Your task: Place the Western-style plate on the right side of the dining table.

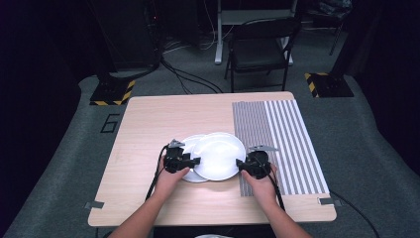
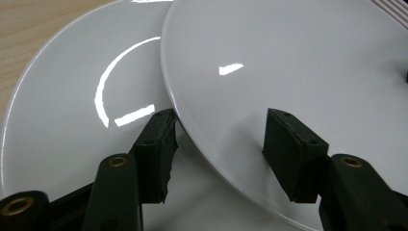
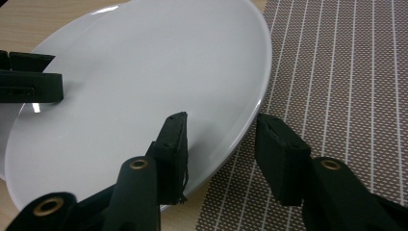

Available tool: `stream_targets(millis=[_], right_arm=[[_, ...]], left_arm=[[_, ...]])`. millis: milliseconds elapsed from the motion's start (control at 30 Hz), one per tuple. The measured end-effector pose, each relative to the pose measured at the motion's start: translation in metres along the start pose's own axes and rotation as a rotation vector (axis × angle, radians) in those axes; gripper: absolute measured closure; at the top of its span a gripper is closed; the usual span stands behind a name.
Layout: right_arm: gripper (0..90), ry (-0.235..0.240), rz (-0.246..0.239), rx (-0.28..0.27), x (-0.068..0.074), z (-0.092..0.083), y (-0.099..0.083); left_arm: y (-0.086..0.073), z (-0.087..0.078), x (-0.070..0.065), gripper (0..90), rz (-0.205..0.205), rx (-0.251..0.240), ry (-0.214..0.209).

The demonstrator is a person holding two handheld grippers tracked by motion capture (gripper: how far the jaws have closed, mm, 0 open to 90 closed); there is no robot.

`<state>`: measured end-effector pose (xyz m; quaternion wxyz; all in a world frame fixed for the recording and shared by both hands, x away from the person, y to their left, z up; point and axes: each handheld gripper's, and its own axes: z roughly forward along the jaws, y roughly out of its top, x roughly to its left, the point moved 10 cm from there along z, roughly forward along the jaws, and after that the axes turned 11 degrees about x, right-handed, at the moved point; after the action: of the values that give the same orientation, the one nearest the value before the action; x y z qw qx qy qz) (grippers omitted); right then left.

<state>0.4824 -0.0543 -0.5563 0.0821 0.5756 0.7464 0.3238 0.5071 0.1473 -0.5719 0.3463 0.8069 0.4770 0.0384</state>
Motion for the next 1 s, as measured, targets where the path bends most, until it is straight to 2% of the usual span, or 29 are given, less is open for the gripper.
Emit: stream_targets(millis=[200,267,467,567,733,1000], right_arm=[[53.7,-0.003,0.007,-0.021,0.002,0.002,-0.001],[53.2,-0.008,0.009,-0.029,0.003,0.003,-0.002],[50.9,-0.019,0.049,-0.050,0.006,0.006,-0.004],[49.7,-0.026,0.061,-0.046,0.005,0.008,-0.005],[47.5,-0.021,0.058,-0.040,0.006,0.009,-0.006],[43.1,-0.021,0.067,-0.034,0.008,0.012,-0.008]], left_arm=[[-0.001,0.002,-0.004,40.6,-0.011,-0.008,0.005],[-0.002,0.002,-0.004,40.6,-0.026,-0.008,0.000],[-0.001,0.002,-0.008,40.7,-0.056,-0.026,0.004],[0.000,0.002,-0.009,40.9,-0.063,-0.035,0.018],[-0.001,0.003,-0.011,40.9,-0.093,-0.047,0.012],[0.000,0.002,-0.013,40.9,-0.086,-0.068,0.018]])
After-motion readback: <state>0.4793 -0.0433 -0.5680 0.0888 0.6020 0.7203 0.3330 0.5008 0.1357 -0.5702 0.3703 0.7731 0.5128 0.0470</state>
